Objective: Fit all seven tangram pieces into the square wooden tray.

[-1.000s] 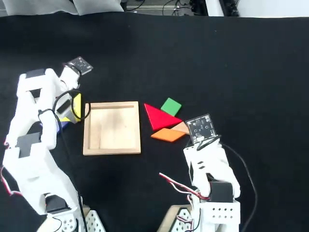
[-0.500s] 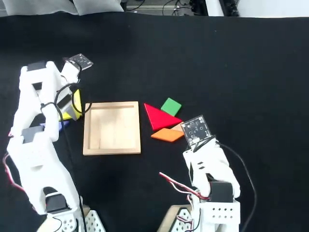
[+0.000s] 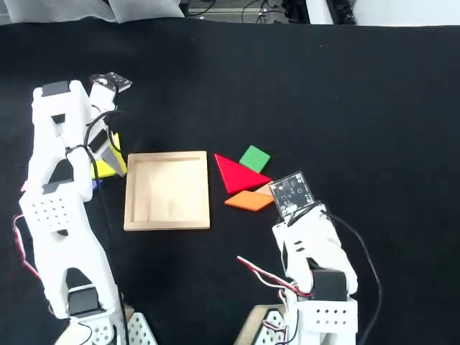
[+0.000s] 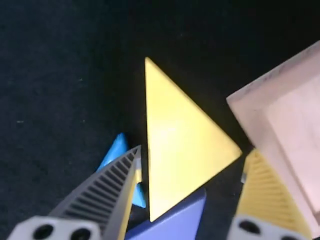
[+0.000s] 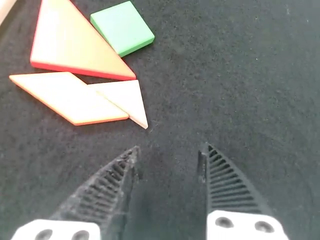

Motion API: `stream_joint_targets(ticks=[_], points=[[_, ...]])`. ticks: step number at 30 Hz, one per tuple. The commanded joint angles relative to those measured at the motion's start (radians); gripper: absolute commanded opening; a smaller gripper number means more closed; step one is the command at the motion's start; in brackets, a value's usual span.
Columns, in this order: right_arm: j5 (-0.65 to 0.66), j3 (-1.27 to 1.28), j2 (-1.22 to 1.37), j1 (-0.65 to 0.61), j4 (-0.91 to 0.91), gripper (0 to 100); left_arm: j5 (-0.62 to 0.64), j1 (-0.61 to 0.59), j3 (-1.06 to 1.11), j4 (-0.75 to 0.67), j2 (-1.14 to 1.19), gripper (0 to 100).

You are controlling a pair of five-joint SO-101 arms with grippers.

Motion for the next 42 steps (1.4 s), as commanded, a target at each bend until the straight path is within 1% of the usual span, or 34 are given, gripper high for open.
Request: stream_joint_targets(ticks=[1,8,12,17,20,24,28,33,36,39,42], points=[[0.005,-0.002,-0.088,-0.006,0.008,19.4,0.006,0.004,-0.054,-0.003,0.017,33],[0.005,-0.002,-0.088,-0.006,0.008,19.4,0.008,0.001,-0.090,-0.011,0.032,33],[0.005,-0.002,-0.088,-0.006,0.008,19.4,0.023,0.004,-0.087,-0.041,0.032,32],[0.005,-0.001,-0.087,-0.006,0.008,19.4,0.041,0.001,-0.085,0.003,0.034,32],[0.005,-0.001,-0.087,-0.006,0.008,19.4,0.041,-0.013,-0.085,0.002,0.034,32],[0.005,-0.001,-0.087,-0.006,0.008,19.4,0.040,-0.018,-0.058,-0.074,0.074,32],[0.005,-0.001,-0.087,-0.008,0.008,19.4,0.041,-0.019,-0.077,-0.081,0.097,32],[0.005,-0.001,-0.085,-0.008,0.008,19.4,0.040,-0.019,-0.105,-0.081,0.097,22],[0.005,-0.001,-0.085,-0.008,0.008,19.4,0.040,-0.021,-0.105,-0.080,0.097,21],[0.005,-0.001,-0.085,-0.008,0.008,19.4,0.043,-0.016,-0.124,-0.038,0.095,21],[0.005,-0.001,-0.085,-0.008,0.008,19.4,0.048,-0.004,-0.254,0.104,0.095,21]])
